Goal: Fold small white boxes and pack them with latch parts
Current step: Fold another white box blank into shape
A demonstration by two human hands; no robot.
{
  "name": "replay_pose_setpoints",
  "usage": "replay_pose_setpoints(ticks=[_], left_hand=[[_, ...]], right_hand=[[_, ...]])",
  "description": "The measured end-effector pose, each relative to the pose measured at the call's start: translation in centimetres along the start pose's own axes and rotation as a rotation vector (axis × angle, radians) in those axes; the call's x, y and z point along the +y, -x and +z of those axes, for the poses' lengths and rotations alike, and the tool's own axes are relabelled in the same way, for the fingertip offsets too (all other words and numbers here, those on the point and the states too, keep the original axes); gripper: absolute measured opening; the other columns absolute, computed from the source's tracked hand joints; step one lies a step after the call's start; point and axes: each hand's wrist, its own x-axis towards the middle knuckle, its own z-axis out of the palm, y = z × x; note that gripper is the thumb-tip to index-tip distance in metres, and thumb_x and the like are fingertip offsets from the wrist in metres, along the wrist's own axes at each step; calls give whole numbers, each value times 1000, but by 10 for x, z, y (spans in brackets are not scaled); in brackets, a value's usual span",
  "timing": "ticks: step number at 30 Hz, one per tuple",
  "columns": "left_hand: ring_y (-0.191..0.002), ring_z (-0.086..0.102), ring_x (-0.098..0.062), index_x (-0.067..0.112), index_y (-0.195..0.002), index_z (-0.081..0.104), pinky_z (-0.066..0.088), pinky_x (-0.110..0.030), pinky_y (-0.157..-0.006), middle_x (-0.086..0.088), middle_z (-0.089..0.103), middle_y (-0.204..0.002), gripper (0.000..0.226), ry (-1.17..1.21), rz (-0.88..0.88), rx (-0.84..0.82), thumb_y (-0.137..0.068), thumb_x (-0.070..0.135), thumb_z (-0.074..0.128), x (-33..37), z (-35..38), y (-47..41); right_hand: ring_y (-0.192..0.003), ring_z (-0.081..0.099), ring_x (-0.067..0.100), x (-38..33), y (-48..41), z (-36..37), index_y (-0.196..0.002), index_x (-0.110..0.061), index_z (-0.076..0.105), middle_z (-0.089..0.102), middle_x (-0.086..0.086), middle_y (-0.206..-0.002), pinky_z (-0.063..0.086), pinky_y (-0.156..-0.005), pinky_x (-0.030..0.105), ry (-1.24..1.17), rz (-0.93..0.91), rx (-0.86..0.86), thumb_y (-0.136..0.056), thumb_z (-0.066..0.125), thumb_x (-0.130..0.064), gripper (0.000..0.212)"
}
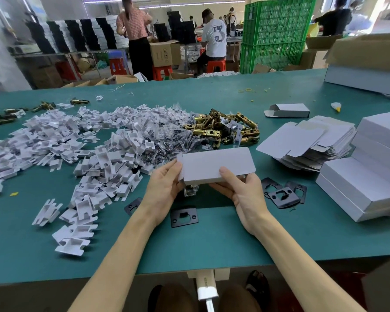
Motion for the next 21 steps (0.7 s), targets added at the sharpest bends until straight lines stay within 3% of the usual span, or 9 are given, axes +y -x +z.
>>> replay_pose_setpoints(ticks=[7, 12, 18, 21], left_hand=[[-104, 72, -16, 7, -126, 67, 61, -27, -84, -9, 77, -120, 28, -11, 32, -28, -110, 10, 44, -6, -4, -3], [-104, 73, -15, 9, -125, 68, 61, -27, -85, -8, 77, -119, 28, -24, 41, -18, -110, 10, 44, -7, -5, -5], [-111, 72, -19, 6, -131, 66, 61, -30, -90, -12, 75, -124, 30, -3, 50, -19, -110, 13, 45, -7, -8, -6], [-110, 73, -17, 6, -129, 66, 60, -26, -85, -10, 77, -119, 31, 13, 41, -2, -111, 10, 41, -8, -6, -6]], right_hand=[[-108, 72, 29, 1, 1, 0, -111, -7, 72, 77, 10, -113, 58, -95, 45, 29, 11, -34, -92, 71, -16, 21], [-110, 71, 29, 1, 1, 1, -110, -7, 74, 76, 11, -113, 61, -90, 38, 8, 4, -87, -84, 73, -22, 30], [-110, 72, 26, 2, 3, 3, -118, -10, 72, 76, 9, -117, 56, -99, 46, 56, -27, -138, -85, 73, -25, 37], [-111, 72, 25, 3, 4, 5, -112, -19, 76, 75, 7, -118, 55, -100, 48, 77, -52, -163, -87, 73, -25, 26]])
